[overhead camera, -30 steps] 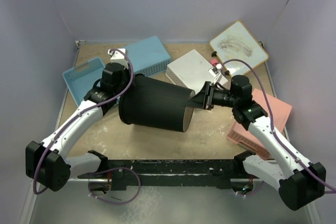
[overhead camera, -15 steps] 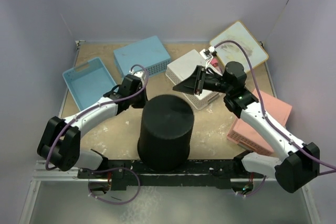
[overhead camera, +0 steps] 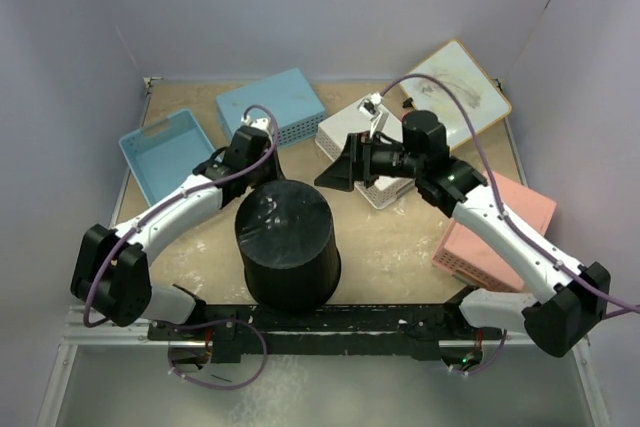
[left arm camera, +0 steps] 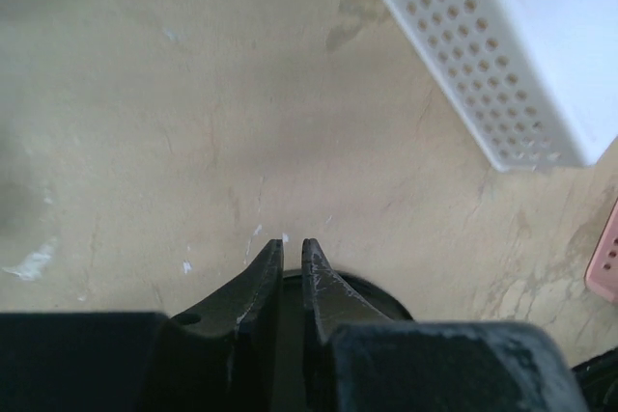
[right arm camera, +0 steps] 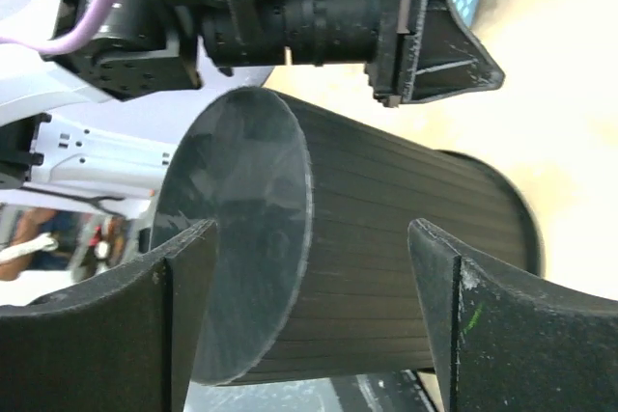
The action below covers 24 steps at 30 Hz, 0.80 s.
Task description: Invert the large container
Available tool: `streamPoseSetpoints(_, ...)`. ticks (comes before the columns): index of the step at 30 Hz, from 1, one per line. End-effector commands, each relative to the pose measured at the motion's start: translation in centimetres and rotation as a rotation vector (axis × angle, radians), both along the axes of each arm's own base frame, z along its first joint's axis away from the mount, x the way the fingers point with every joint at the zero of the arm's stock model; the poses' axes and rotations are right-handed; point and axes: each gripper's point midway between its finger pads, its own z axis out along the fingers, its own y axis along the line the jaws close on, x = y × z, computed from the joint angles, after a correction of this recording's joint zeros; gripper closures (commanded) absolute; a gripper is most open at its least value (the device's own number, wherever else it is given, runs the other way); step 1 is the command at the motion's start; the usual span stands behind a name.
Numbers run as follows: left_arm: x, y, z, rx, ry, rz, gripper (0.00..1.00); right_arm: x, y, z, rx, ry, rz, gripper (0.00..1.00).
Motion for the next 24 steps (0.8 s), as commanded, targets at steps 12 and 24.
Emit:
streamPoseSetpoints(12,-7.1,11.9,10.2,0.318,-0.034,0.265,0.62,-0.7,-5.7,1.5,-0.326,-0.292,-0.043,0.07)
streamPoseSetpoints(24,-18.9,7.3,5.0,-0.052,0.328,0.052,0.56,6.7,-14.2,0.5,-0.555,-0.275,-0.713,0.0)
